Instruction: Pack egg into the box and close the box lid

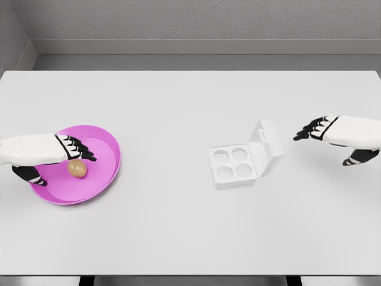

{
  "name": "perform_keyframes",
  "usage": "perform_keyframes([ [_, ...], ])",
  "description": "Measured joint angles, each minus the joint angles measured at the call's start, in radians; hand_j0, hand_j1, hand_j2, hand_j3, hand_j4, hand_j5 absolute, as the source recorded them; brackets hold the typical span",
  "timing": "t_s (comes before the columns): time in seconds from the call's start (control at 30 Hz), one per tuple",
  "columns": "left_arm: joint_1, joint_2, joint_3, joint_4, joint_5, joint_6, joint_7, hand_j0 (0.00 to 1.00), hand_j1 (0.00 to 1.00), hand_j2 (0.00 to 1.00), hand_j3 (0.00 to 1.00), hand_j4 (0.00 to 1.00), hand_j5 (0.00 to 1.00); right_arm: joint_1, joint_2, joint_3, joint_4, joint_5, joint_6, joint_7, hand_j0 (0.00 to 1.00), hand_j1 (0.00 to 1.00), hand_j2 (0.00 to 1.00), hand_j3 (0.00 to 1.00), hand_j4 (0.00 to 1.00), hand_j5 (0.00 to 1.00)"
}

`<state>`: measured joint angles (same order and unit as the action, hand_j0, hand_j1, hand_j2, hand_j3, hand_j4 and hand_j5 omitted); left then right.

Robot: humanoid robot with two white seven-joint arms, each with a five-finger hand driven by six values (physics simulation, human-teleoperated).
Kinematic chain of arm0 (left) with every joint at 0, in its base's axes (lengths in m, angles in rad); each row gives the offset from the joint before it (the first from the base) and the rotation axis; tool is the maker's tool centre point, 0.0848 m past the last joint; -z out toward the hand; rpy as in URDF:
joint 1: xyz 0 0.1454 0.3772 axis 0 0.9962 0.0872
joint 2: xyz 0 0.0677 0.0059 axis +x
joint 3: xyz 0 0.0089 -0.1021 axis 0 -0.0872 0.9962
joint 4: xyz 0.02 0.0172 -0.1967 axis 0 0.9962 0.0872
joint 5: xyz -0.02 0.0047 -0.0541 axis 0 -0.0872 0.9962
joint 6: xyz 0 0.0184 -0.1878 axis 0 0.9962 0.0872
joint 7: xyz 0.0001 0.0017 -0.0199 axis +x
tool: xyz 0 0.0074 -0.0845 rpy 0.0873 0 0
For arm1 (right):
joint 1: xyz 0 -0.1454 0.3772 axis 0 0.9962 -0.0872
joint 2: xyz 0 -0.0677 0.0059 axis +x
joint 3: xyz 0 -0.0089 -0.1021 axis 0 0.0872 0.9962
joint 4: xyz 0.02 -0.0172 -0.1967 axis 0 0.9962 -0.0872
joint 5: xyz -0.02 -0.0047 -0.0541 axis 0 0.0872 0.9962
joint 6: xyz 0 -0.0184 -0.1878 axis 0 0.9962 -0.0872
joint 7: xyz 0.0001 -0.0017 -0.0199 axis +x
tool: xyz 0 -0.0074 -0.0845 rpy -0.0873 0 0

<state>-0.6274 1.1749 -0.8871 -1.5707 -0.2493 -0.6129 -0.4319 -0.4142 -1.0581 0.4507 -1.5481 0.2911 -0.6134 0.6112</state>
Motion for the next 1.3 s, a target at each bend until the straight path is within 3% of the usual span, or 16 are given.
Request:
perform_keyframes([
  [0.4,-0.003,-0.052,0.003,0.039,-0.016,0.000,-0.024,0.86,0.86,0.86,0.86,0.86,0.86,-0.003,-0.001,0.060,-0.002,0.025,0.000,0.000,1.00,1.00,1.00,1.00,1.00,1.00],
  [0.63,-0.008,-0.110,0.008,0.108,-0.018,0.000,-0.025,0.84,0.84,0.84,0.84,0.84,0.84,-0.003,-0.001,0.064,-0.002,0.025,0.000,0.000,1.00,1.00,1.00,1.00,1.00,1.00],
  [1.3,-0.002,-0.120,0.005,0.120,-0.045,0.000,-0.027,0.76,0.76,0.76,0.76,0.76,0.76,-0.003,-0.001,0.064,-0.008,0.025,0.000,0.000,1.00,1.00,1.00,1.00,1.00,1.00],
])
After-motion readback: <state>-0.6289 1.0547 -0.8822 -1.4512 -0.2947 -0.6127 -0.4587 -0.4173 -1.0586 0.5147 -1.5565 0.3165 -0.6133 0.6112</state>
